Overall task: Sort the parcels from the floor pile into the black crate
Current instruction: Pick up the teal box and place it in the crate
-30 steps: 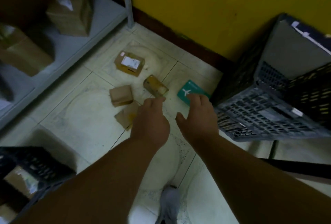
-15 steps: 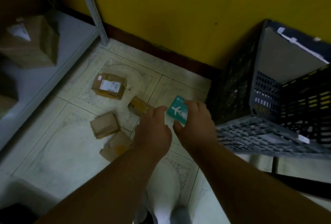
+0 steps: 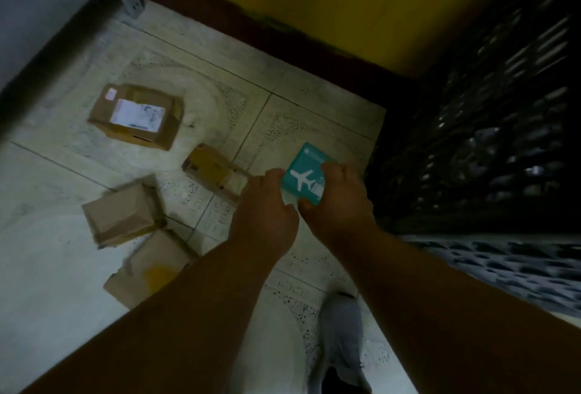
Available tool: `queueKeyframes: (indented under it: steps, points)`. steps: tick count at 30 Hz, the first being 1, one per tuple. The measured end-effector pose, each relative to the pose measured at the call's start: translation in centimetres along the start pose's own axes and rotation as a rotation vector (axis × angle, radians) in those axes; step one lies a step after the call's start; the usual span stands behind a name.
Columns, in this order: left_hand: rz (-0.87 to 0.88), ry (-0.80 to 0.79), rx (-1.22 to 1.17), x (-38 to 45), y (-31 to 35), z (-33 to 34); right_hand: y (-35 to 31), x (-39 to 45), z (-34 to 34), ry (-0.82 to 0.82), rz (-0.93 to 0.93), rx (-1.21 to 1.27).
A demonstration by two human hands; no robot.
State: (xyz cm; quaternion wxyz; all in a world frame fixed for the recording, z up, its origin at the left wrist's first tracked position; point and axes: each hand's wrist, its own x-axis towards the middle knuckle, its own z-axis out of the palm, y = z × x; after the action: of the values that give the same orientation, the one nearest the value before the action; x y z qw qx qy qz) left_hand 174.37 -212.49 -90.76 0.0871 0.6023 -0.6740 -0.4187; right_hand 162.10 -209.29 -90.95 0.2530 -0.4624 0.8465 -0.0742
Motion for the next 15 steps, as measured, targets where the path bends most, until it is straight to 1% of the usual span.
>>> queueKeyframes:
  steps: [4,7,10,13,15]
  points:
    - [-0.012,-0.041,-0.022,5.3,-4.4,6.4,4.8,4.8,6.5,-0.051,0.029,-0.04]
    - [-0.013,-0.075,-0.005,9.0,-7.5,9.9,7.3,8.0,10.2,-0.078,0.065,-0.033]
    - [-0.084,-0.134,-0.03,13.0,-9.4,12.1,9.1,11.0,12.5,-0.108,0.125,-0.007]
    - [-0.109,-0.173,0.085,17.0,-10.1,13.3,10.4,13.5,14.3,-0.13,0.164,0.006]
    - [-0.141,-0.23,0.118,19.1,-10.2,13.7,11.0,14.9,15.3,-0.14,0.169,-0.01]
